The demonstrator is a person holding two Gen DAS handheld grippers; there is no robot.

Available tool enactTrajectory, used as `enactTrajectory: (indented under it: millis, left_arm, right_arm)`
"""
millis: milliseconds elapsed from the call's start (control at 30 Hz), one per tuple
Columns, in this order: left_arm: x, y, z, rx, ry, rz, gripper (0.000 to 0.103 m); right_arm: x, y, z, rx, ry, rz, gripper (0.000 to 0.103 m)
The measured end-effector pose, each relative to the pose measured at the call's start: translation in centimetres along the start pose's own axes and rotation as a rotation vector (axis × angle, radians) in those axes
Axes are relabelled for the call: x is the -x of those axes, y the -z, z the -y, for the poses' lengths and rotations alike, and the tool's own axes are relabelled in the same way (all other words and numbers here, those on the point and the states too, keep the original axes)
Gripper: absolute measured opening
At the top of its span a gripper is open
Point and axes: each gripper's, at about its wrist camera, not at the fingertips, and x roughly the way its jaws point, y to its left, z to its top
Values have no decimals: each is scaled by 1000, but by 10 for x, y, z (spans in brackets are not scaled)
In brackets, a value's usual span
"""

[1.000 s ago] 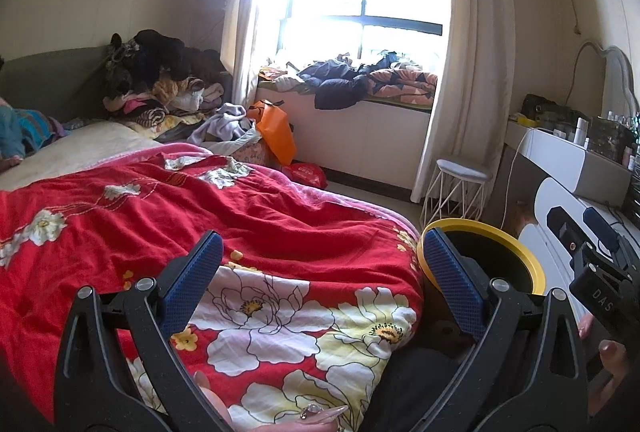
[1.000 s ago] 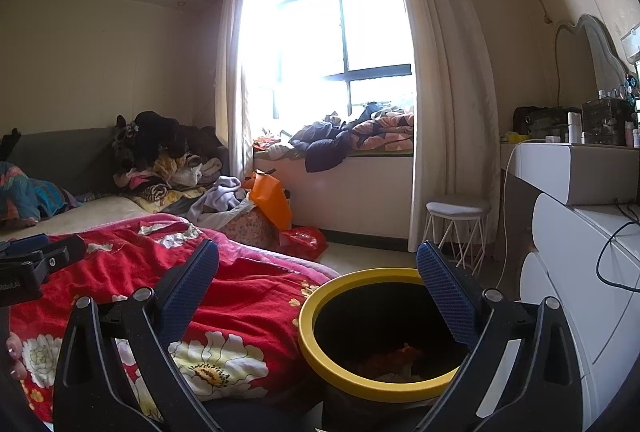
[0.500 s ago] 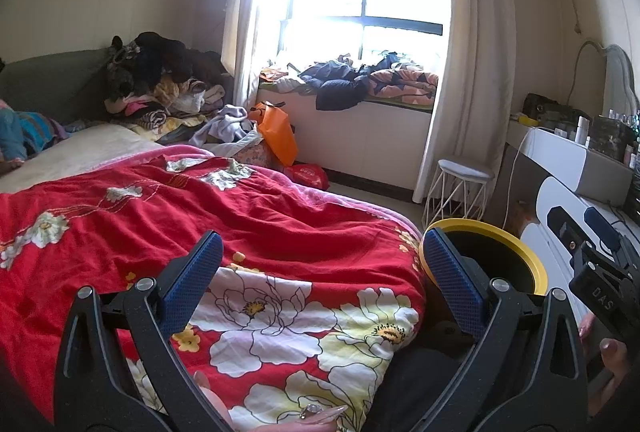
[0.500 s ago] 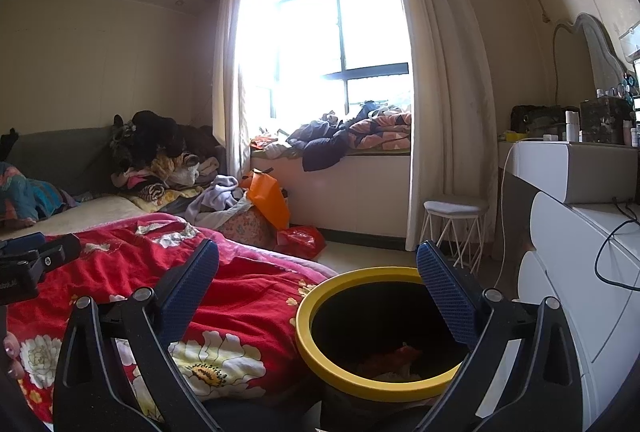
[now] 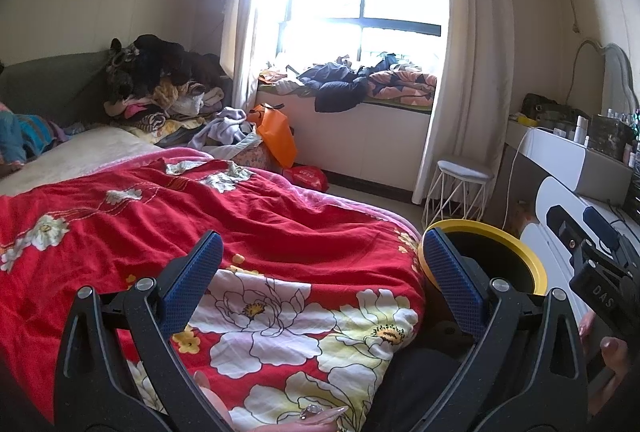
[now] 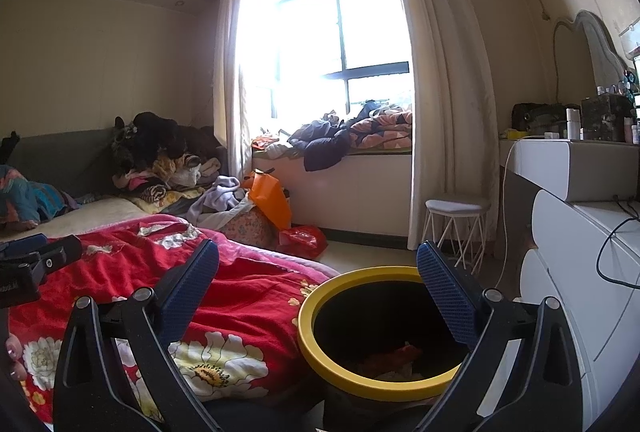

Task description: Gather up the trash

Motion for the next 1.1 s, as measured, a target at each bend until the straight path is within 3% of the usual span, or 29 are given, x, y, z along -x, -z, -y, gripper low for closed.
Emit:
enactTrajectory:
  millis: [800,1100]
  left_arm:
    - [-5,0,-3,17,-4,-22,92]
    - [-4,-3,-25,87,-36,-44,92]
  right_arm:
    - [-3,1,-3,6,1,0,97]
    - [-13,-13,-33,48,-93,0,97]
